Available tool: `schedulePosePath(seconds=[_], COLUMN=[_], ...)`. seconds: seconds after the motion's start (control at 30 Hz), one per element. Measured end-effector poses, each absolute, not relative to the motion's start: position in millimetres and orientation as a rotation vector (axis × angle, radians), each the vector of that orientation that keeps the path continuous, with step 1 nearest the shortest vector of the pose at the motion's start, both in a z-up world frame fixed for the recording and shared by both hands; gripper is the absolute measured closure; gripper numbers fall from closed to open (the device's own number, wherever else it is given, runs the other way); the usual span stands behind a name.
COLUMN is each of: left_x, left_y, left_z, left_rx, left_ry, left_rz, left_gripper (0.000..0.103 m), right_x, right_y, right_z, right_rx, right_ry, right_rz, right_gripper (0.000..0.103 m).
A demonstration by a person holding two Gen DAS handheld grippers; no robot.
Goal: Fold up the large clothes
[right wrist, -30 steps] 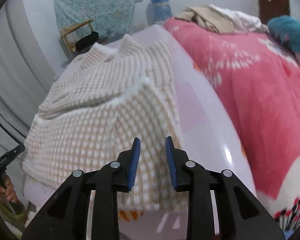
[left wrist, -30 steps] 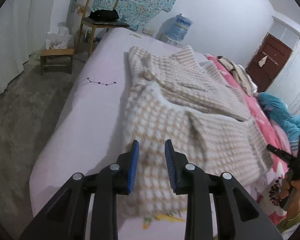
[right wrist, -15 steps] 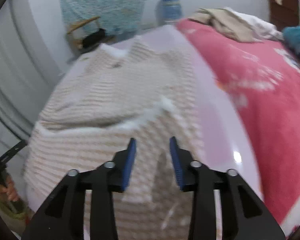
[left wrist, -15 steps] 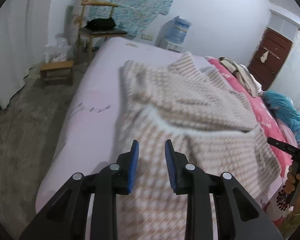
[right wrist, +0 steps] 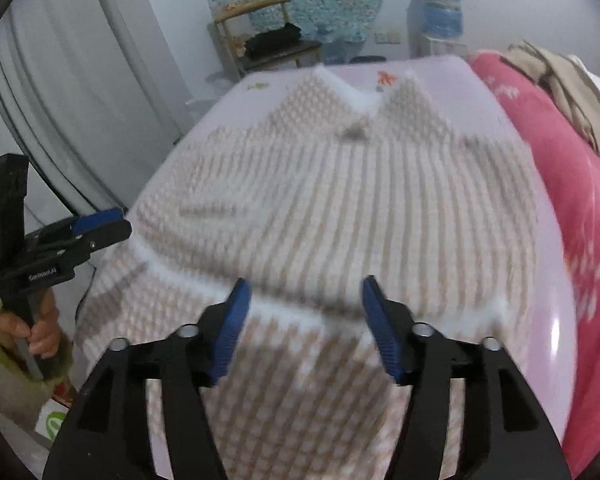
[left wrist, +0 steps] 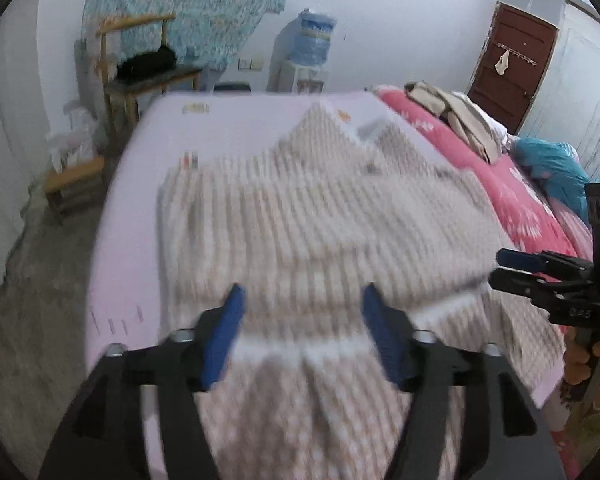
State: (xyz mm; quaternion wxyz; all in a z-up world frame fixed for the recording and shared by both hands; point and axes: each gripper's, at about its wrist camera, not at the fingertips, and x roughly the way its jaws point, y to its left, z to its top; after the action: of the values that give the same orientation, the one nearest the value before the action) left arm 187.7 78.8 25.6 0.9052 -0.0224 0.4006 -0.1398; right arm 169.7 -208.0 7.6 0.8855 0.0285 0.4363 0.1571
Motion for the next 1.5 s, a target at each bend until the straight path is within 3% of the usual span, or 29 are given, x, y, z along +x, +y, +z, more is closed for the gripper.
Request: schedulePosePath(seconds=[0.13, 0.3, 0.63, 0.8, 0.87, 0.93, 0.97, 1.03, 1.17, 1.5], left_x=[246.4, 344.0, 495.1, 522.4, 523.4, 522.1, 521.0, 513.4, 487.2, 372.8], left_y=[64.7, 40.4, 3.7, -3.0, -3.4, -3.4, -4.3, -9.1, -22.0, -18.1], left_z=[51.8, 68.2, 21.6, -9.9, -15.5, -16.0, -14.7, -6.8, 18.7, 55.2], left_rx=[0.004, -0.017, -0.131, -0.168, -0.188, -0.218, -0.226, -0.212, -0.104, 0.104], left_ry=[0.815, 0.796, 0.953, 1.065, 1.072, 1.073, 1.070, 1.055, 0.995, 0.879], left_rz=[-0.305, -0.296, -0.247, -0.256, -0.265, -0.292, -0.308, -0.342, -0.385, -0.514], left_gripper=[0.024, 0.024, 0.024, 0.038, 0.051, 0.066, 0.077, 0.087, 0.092, 0.093], right_x=[227.7, 316.3, 452.8, 479.7, 485.4, 481.9, 477.9, 470.5, 446.9, 341.1], right_y=[-223.6, -239.9, -253.2, -259.1, -259.0, -258.8, -258.1, -256.3, -249.4, -246.9], right_z=[36.0, 45.4, 19.2, -1.9, -5.2, -5.8, -3.9, 2.5, 22.7, 53.7], right_rx=[0.078, 0.083, 0.161, 0.196, 0.194, 0.183, 0.169, 0.148, 0.094, 0.020], right_ry=[0.905, 0.922, 1.043, 1.112, 1.138, 1.145, 1.141, 1.120, 1.070, 0.992], right_rz=[0.344, 0.277, 0.189, 0.160, 0.163, 0.166, 0.171, 0.183, 0.221, 0.368], right_gripper=[0.033, 0.031, 0.031, 0.048, 0.060, 0.083, 0.086, 0.091, 0.093, 0.093])
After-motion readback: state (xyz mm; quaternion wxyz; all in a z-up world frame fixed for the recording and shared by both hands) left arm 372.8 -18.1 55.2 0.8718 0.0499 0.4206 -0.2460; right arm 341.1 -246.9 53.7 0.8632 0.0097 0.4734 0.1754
